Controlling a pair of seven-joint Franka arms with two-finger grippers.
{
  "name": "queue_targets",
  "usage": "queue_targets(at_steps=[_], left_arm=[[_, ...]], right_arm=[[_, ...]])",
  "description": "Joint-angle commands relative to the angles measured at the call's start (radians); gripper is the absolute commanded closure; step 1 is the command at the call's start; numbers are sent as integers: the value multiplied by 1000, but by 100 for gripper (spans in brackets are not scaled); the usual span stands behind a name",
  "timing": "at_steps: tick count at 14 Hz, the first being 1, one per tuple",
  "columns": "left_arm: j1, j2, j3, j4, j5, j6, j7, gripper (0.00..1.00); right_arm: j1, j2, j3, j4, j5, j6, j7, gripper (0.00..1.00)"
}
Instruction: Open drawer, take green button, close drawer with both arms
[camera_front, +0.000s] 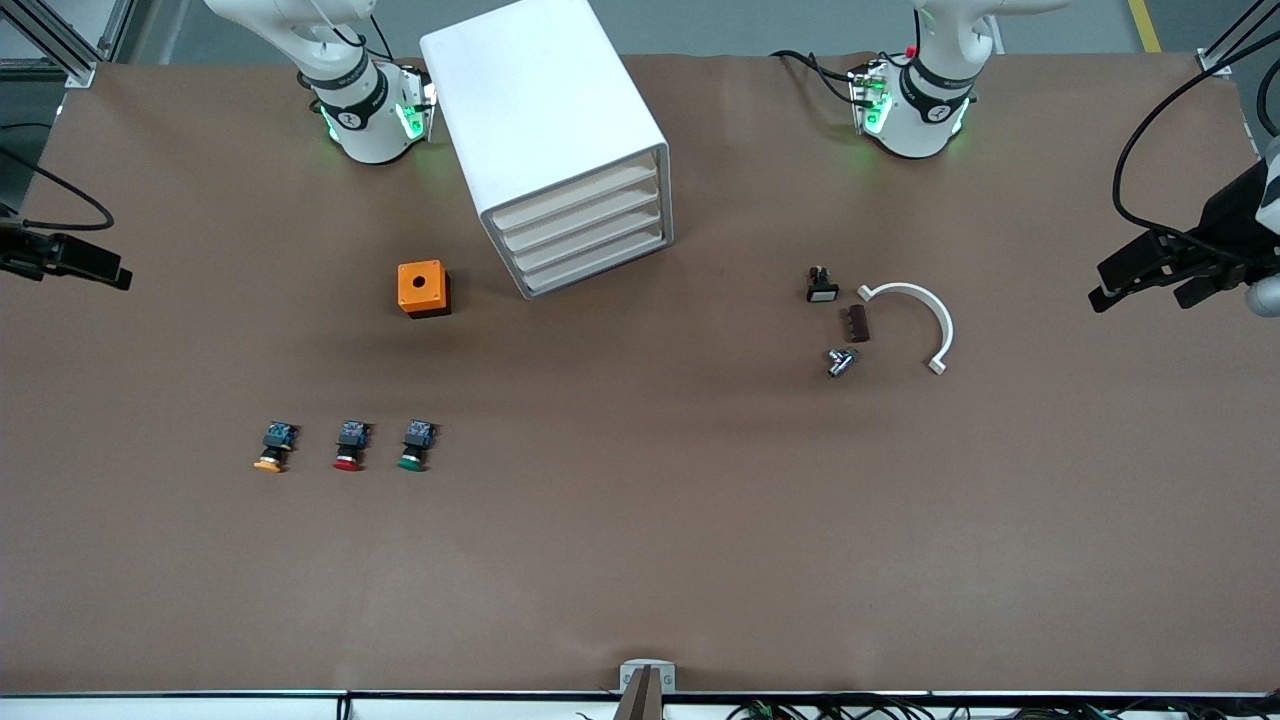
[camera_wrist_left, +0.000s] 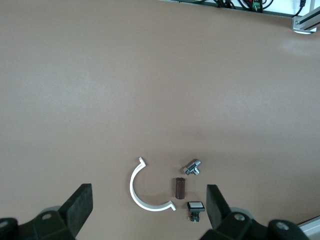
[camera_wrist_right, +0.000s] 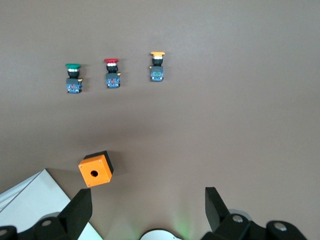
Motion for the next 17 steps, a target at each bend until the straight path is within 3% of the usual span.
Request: queue_targets(at_steps=[1, 12, 17], left_arm=[[-4, -5, -2, 12, 31, -17, -7, 0], [-4, -5, -2, 12, 31, -19, -7, 0], [-4, -5, -2, 11, 31, -17, -7, 0]], right_arm=[[-11, -30, 14, -4, 13, -29, 14, 0], [-5, -52, 15, -13, 16, -20, 8, 0], [1, -157, 17, -149, 16, 104, 7, 0]])
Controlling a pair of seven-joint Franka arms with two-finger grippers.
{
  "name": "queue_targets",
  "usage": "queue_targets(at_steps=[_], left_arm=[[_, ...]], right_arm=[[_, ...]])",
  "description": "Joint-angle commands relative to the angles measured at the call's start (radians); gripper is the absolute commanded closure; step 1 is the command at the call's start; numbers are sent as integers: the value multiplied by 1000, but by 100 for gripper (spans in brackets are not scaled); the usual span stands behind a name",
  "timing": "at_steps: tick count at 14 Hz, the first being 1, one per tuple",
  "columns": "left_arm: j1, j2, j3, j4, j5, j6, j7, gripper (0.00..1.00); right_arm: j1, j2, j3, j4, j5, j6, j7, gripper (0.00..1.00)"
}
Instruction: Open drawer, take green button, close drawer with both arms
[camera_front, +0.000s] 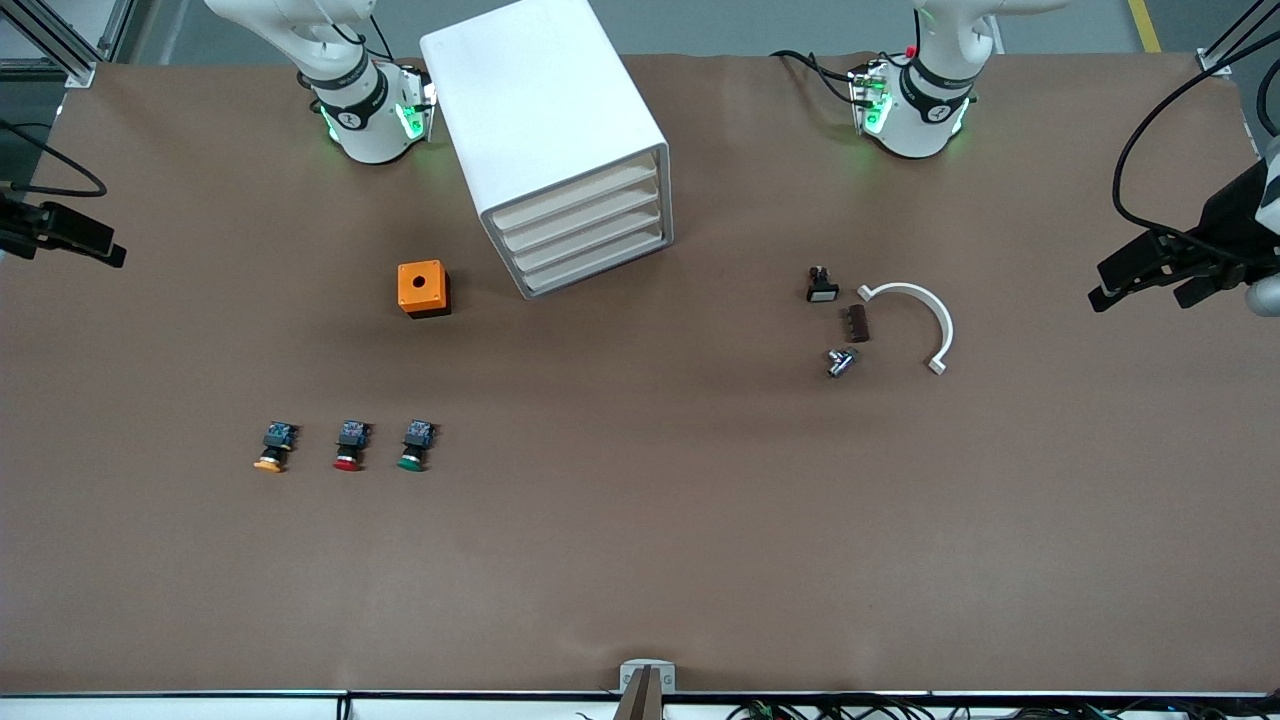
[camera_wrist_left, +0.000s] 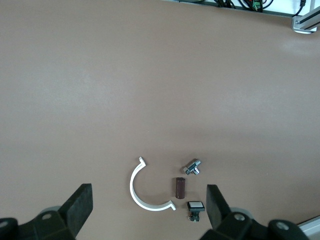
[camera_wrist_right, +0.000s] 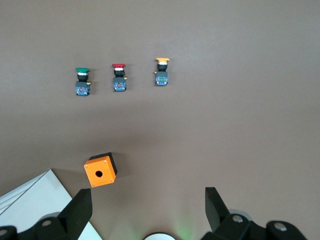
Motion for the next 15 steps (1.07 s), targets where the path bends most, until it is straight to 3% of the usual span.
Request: queue_targets(at_steps=[1, 15], left_arm=[[-4, -5, -2, 11, 31, -18, -8, 0], [-4, -5, -2, 11, 31, -18, -8, 0]], right_arm=[[0, -96, 4, -117, 13, 71, 7, 0], [8, -116, 4, -125, 30, 117, -50, 0]])
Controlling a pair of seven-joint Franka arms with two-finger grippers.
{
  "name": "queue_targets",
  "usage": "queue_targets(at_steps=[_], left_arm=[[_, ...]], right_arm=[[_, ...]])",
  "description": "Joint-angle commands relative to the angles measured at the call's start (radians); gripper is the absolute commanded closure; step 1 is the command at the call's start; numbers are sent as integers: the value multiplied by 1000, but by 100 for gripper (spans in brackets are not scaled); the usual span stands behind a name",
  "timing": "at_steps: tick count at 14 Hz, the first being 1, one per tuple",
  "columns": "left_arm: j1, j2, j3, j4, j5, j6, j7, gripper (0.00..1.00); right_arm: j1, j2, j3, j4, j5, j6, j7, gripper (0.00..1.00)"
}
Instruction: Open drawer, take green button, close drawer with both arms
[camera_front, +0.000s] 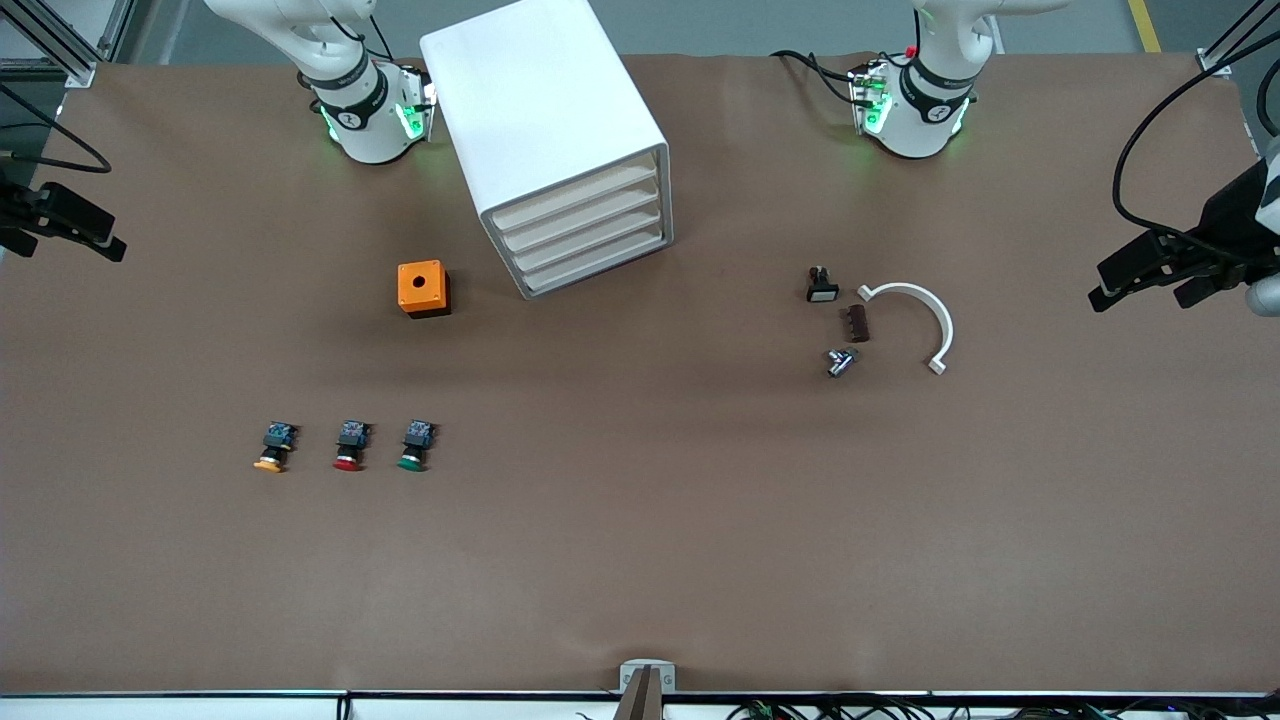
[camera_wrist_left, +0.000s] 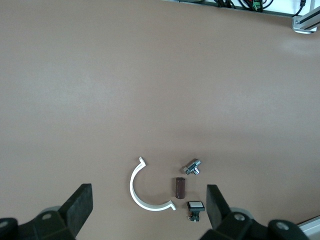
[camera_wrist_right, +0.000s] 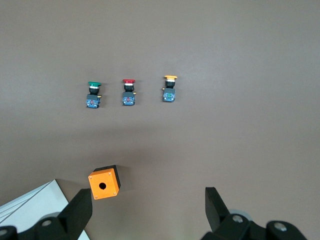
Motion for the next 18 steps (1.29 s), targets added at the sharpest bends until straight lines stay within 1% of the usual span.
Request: queue_targets(at_steps=[1, 5, 6, 7, 8, 9, 11, 18], left_arm=[[-4, -5, -2, 11, 31, -16, -8, 0], [-4, -3, -2, 11, 31, -16, -7, 0], [-4, -3, -2, 11, 46, -18, -4, 0], [-10, -3, -5, 11, 91, -18, 5, 0], [-11, -3, -21, 11, 131, -18, 6, 0], [-7, -3, -38, 8, 141, -27, 4, 0], [-5, -3, -39, 9, 141, -60, -1, 0], [-4, -3, -39, 11, 139, -62, -4, 0]], right_arm=[[5, -39, -1, -40, 18, 21, -18, 0], [4, -85, -3, -104, 20, 68, -18, 0], [2, -90, -3, -110, 20, 73, -18, 0], [2, -90, -4, -110, 20, 73, -20, 0], [4, -91, -4, -110, 20, 73, -18, 0], [4, -90, -4, -109, 20, 73, -18, 0], [5, -90, -3, -109, 20, 70, -18, 0], [4, -91, -3, -106, 20, 44, -3, 0]])
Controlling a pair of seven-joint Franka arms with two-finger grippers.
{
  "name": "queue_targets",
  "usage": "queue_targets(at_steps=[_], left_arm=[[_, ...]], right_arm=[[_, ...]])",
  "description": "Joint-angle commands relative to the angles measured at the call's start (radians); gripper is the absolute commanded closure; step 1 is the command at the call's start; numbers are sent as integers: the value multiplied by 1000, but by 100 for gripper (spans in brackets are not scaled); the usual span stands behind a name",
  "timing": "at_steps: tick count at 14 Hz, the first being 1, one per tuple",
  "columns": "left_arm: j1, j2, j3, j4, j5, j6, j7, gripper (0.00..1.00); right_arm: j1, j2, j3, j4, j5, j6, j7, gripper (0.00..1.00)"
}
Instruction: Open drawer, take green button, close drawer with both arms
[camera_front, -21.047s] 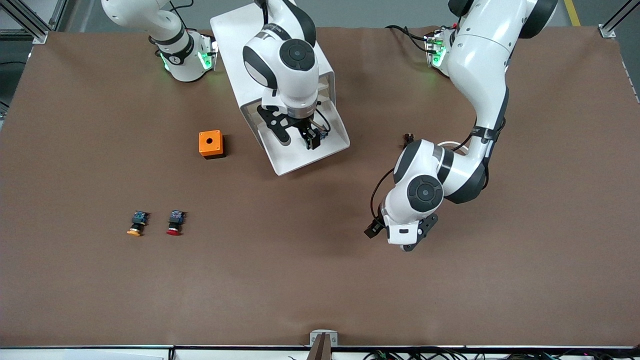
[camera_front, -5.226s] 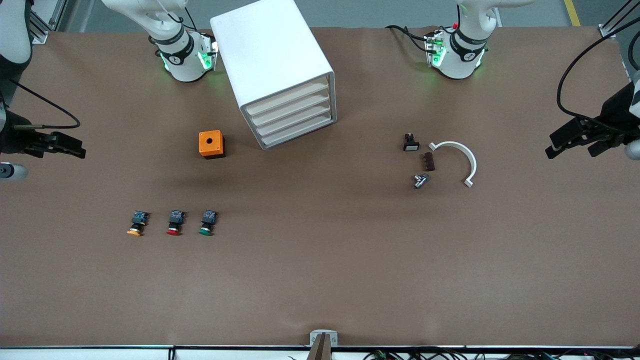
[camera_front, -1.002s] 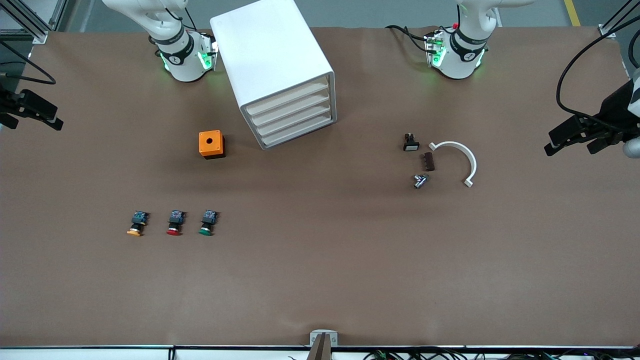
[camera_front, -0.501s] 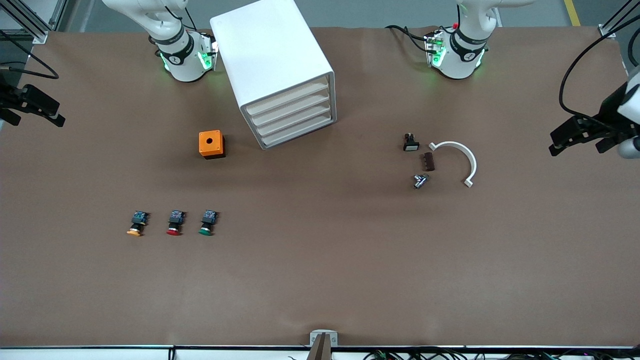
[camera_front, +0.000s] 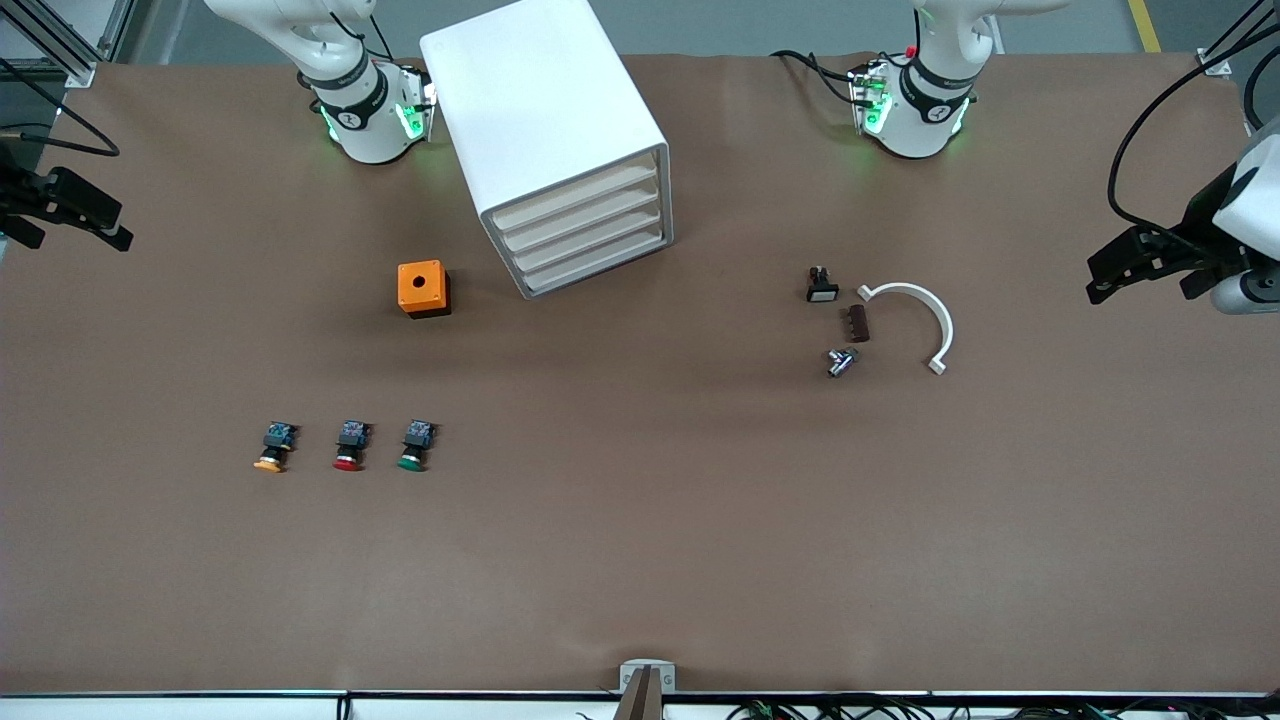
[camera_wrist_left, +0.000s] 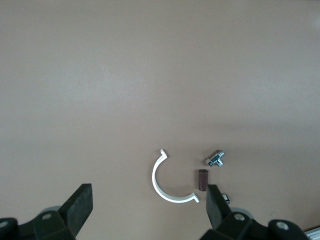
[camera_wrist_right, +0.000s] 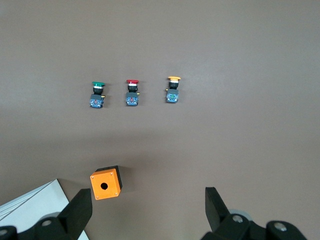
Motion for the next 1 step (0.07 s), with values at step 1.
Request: queue_targets(at_steps=[1], left_arm=[[-1, -3, -2, 11, 23, -18, -5, 0]], right_arm=[[3, -26, -3, -25, 11, 0, 5, 0]])
